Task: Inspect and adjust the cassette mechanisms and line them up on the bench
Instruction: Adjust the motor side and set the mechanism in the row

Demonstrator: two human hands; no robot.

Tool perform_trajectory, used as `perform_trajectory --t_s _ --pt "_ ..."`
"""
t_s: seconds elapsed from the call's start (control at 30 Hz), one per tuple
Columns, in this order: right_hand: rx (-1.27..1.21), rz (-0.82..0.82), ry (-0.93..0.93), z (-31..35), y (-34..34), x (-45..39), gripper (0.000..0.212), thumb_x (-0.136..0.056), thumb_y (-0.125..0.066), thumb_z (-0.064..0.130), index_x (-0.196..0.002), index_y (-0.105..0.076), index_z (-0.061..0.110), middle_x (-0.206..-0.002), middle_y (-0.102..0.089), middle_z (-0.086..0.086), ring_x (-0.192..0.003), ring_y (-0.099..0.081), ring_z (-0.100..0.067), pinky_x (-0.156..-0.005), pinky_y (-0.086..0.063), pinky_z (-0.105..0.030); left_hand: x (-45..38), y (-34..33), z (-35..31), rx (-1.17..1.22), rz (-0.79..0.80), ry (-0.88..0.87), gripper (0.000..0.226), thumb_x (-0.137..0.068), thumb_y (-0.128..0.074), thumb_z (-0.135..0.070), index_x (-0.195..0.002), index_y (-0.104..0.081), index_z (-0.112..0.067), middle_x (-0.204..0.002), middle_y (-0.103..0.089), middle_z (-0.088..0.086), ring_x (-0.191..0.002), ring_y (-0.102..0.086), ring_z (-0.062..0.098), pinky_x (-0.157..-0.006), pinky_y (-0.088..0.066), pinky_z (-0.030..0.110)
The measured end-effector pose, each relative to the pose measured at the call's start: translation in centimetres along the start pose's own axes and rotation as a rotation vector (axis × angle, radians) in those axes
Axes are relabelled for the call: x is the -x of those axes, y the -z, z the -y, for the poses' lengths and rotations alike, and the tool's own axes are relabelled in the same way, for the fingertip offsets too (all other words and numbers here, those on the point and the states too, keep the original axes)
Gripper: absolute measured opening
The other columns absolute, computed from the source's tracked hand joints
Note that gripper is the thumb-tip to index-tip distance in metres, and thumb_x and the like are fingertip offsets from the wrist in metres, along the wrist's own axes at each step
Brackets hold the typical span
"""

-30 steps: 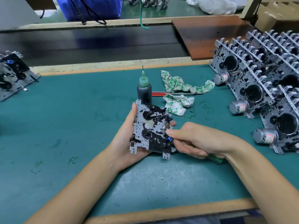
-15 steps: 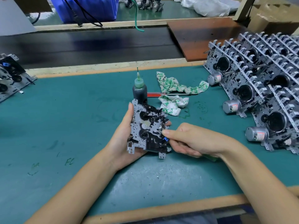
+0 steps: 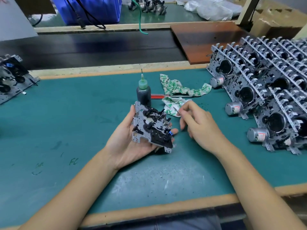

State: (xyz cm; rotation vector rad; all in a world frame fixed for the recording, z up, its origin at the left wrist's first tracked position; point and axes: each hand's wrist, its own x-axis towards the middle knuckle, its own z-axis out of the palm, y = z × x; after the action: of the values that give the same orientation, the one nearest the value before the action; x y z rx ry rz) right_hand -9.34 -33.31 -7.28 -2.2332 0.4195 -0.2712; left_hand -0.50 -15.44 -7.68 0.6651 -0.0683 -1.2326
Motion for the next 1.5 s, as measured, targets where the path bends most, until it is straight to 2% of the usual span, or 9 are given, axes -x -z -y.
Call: perform_trajectory --t_s 0.1,0.27,0.63,0.77,0.87,0.97,1.1,1.27,1.5 --pt "0.441 -0.195 0.188 0.2 0.0 0.2 0.013 -0.089 -0.054 0.014 -0.100 -0.057 0.020 -0.090 -0.060 0.007 -0.088 -0.051 -0.017 -0.065 -0.038 -0.031 0.1 0.3 -0.4 -0.047 0.044 0.059 0.070 -0.091 -0.035 -0.057 -0.126 -0.058 0.000 -0.134 -0.050 0.028 -0.120 -0.051 0.047 -0.097 -0.044 0.058" --pt "0.543 0.040 0.429 0.4 0.0 1.1 0.047 -0.075 -0.052 0.018 -0.122 -0.058 0.011 -0.111 -0.060 -0.003 -0.111 -0.047 -0.021 -0.097 -0.029 -0.032 0.4 0.8 -1.4 -0.191 0.150 0.184 0.061 -0.091 -0.037 -0.055 -0.121 -0.065 -0.009 -0.131 -0.056 0.022 -0.115 -0.056 0.044 -0.094 -0.045 0.060" --pt "0.549 -0.070 0.505 0.0 0.2 5.6 0.056 -0.076 -0.053 0.065 -0.085 -0.061 0.010 -0.084 -0.057 0.001 -0.083 -0.051 -0.017 -0.089 -0.033 -0.024 1.5 1.9 -4.0 -0.237 0.064 0.369 0.100 -0.068 -0.037 -0.086 -0.123 -0.063 -0.006 -0.129 -0.059 0.018 -0.118 -0.058 0.032 -0.104 -0.042 0.048" --pt "0.482 -0.176 0.405 0.3 -0.6 6.8 0.055 -0.081 -0.046 0.065 -0.076 -0.054 0.010 -0.076 -0.050 0.002 -0.069 -0.048 -0.018 -0.072 -0.029 -0.022 2.5 0.7 -4.7 -0.616 -0.240 0.129 0.089 -0.076 -0.029 -0.080 -0.096 -0.074 -0.005 -0.097 -0.073 0.014 -0.083 -0.071 0.021 -0.073 -0.056 0.029" --pt "0.526 -0.206 0.394 0.3 -1.1 7.1 0.052 -0.080 -0.049 0.062 -0.074 -0.053 0.010 -0.073 -0.049 0.001 -0.066 -0.047 -0.019 -0.070 -0.030 -0.023 4.5 -0.1 -3.2 -1.448 -0.705 -0.164 0.086 -0.069 -0.019 -0.090 -0.076 -0.072 -0.022 -0.069 -0.071 -0.006 -0.063 -0.063 0.014 -0.064 -0.046 0.031" --pt "0.607 -0.217 0.405 0.2 -1.3 6.9 0.051 -0.082 -0.046 0.058 -0.072 -0.054 0.008 -0.072 -0.051 -0.002 -0.067 -0.049 -0.023 -0.069 -0.030 -0.028 6.8 -0.4 0.0 -2.047 -0.720 -0.241 0.095 -0.055 -0.002 -0.096 -0.078 -0.061 -0.025 -0.058 -0.060 -0.006 -0.060 -0.056 0.012 -0.055 -0.038 0.028" --pt "0.676 -0.215 0.467 0.0 -1.2 6.5 0.054 -0.083 -0.045 0.060 -0.070 -0.055 0.009 -0.068 -0.051 -0.002 -0.065 -0.049 -0.023 -0.069 -0.031 -0.029 6.7 0.1 2.3 -2.174 -0.766 -0.335 0.081 -0.054 -0.012 -0.093 -0.077 -0.048 -0.025 -0.059 -0.061 -0.008 -0.066 -0.064 0.019 -0.054 -0.039 0.032" --pt "0.735 -0.250 0.523 -0.3 -0.9 5.8 0.050 -0.083 -0.046 0.054 -0.063 -0.054 0.009 -0.061 -0.048 -0.002 -0.059 -0.048 -0.023 -0.070 -0.035 -0.031 5.8 0.5 2.7 -2.143 -0.702 -0.753 0.062 -0.061 -0.043 -0.082 -0.055 -0.034 -0.021 -0.036 -0.046 -0.001 -0.033 -0.050 0.027 -0.037 -0.033 0.026" --pt "0.626 -0.180 0.572 -0.4 -1.0 5.8 0.055 -0.076 -0.055 0.062 -0.061 -0.050 0.010 -0.061 -0.046 -0.001 -0.061 -0.043 -0.020 -0.069 -0.032 -0.026 5.3 1.0 2.9 -2.097 -0.783 -0.845 0.057 -0.059 -0.048 -0.075 -0.050 -0.036 -0.021 -0.031 -0.039 0.004 -0.029 -0.046 0.027 -0.038 -0.031 0.022"
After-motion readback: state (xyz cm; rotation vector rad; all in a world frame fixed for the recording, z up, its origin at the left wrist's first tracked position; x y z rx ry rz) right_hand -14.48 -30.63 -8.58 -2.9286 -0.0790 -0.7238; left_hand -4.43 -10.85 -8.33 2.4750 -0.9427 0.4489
